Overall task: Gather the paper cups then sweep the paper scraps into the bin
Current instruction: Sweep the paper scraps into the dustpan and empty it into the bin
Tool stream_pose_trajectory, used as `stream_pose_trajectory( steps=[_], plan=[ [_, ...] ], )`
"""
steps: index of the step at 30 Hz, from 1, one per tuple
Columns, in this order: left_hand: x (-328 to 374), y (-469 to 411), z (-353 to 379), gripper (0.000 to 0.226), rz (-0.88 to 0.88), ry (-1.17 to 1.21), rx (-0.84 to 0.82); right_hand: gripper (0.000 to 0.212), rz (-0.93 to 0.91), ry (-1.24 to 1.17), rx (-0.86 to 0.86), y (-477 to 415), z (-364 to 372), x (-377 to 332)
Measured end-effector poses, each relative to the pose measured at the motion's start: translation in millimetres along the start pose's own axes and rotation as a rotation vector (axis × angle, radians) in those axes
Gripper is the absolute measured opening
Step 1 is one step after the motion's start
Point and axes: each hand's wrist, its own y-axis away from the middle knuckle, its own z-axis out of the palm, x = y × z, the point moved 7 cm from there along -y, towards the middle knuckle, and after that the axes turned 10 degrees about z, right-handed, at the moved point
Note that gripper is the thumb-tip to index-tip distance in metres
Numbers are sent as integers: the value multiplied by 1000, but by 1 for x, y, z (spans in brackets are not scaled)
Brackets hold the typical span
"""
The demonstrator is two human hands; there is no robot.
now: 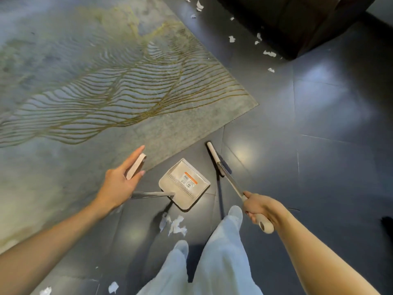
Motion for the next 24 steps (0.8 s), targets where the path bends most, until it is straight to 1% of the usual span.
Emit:
stream_pose_trajectory(
  steps=[5, 10, 15, 17, 21, 24],
  plan=[
    [-46, 80, -55, 65, -128, -1, 108, 62, -20, 46, -19, 37, 99, 4],
    [-73, 164, -84, 64, -153, -68, 132, 58, -61, 146, -18, 59, 178, 13],
    [-101, 263, -111, 62, -205, -77, 244, 52, -169, 260, 14, 76, 255, 34],
    [-110, 302, -118, 62, -221, -34, 276, 50, -171, 270, 14, 85, 286, 50],
    [-124, 366, -127, 60, -282, -5, 268, 49, -181, 293, -45, 109, 343, 84],
    [-124, 397, -135, 61, -277, -37, 228, 48, -178, 227, -56, 124, 361, 104]
  ],
)
